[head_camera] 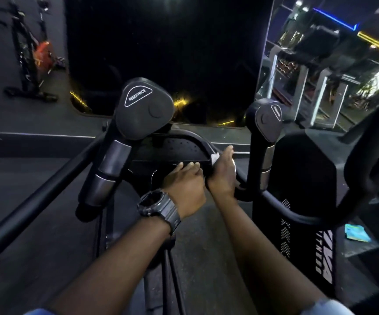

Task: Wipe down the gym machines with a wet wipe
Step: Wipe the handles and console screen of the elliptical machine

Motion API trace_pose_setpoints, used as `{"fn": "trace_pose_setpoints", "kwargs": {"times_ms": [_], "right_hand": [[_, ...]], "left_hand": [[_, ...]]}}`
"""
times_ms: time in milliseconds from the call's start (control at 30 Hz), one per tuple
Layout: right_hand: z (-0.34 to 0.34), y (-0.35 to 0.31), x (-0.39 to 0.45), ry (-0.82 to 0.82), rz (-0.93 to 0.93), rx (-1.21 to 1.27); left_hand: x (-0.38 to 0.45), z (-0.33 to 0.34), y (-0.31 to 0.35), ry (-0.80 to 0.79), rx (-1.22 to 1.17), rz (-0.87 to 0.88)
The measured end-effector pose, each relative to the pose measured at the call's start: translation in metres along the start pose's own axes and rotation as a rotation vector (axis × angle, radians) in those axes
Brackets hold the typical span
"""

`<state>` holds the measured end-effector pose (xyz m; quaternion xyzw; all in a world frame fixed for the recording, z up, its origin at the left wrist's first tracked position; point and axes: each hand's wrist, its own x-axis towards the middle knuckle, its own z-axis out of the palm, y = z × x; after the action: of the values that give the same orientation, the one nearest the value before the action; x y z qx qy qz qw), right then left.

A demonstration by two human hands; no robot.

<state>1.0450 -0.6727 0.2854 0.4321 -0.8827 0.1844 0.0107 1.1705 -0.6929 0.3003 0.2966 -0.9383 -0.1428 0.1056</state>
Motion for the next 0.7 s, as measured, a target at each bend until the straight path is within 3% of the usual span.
{"fn": "trace_pose_setpoints", "kwargs": {"times_ms": [100, 233, 400, 600, 700], "right_hand": [[-0.001, -0.009, 0.026, 0.053, -0.094, 0.118], [-0.003, 0.016, 0.014, -0.097, -0.316, 0.09], [0.0, 0.001, 0.022, -0.152, -0.168, -0.05], [-0.003, 0.006, -0.002, -0.063, -0.353, 0.253], [-0.004, 0.001, 0.018, 0.119, -0.114, 0.234]], "left_hand": [[-0.002, 0.0, -0.003, 0.012, -0.03, 0.009], [0.0, -0.003, -0.004, 0.003, -0.052, -0.008], [0.006, -0.006, -0.007, 0.007, -0.035, -0.037], [0.004, -0.005, -0.02, 0.035, -0.003, -0.089], [0.005, -0.006, -0.017, 0.05, 0.008, -0.092]]}}
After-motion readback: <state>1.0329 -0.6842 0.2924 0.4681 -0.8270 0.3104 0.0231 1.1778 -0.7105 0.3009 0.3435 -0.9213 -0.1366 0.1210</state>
